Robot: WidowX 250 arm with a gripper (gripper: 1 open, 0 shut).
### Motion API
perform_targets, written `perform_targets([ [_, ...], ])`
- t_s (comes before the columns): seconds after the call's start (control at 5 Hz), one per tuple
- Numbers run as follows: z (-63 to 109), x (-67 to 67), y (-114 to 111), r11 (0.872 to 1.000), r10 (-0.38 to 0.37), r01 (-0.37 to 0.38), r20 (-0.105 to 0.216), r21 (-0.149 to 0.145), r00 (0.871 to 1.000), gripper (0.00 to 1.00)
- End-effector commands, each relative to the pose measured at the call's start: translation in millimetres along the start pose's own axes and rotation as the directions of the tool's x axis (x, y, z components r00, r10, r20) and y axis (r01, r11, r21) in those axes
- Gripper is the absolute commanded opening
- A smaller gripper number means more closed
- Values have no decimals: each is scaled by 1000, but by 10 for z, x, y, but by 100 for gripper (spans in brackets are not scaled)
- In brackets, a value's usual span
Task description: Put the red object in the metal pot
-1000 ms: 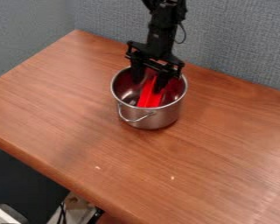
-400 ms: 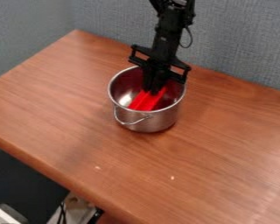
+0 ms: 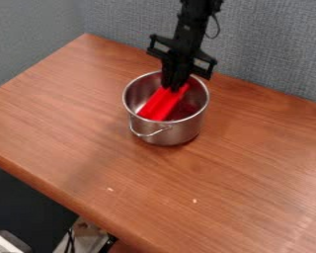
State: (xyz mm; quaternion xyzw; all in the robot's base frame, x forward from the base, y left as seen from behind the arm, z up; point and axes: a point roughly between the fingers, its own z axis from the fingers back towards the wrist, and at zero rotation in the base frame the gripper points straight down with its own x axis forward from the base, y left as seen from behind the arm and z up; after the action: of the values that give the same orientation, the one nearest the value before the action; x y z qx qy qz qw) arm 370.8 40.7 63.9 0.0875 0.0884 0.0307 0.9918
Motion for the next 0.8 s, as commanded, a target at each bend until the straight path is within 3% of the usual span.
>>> perform_targets([
  [0.0,549,-155,205,1000,-1,2,155,-7,988,0],
  [0.2,767,-415,342,999,3,3,209,-31,978,0],
  [0.4,1016,-530,326,995,-78,90,266,-36,961,0],
  [0.6,1139,-634,227,978,-191,207,301,-21,934,0],
])
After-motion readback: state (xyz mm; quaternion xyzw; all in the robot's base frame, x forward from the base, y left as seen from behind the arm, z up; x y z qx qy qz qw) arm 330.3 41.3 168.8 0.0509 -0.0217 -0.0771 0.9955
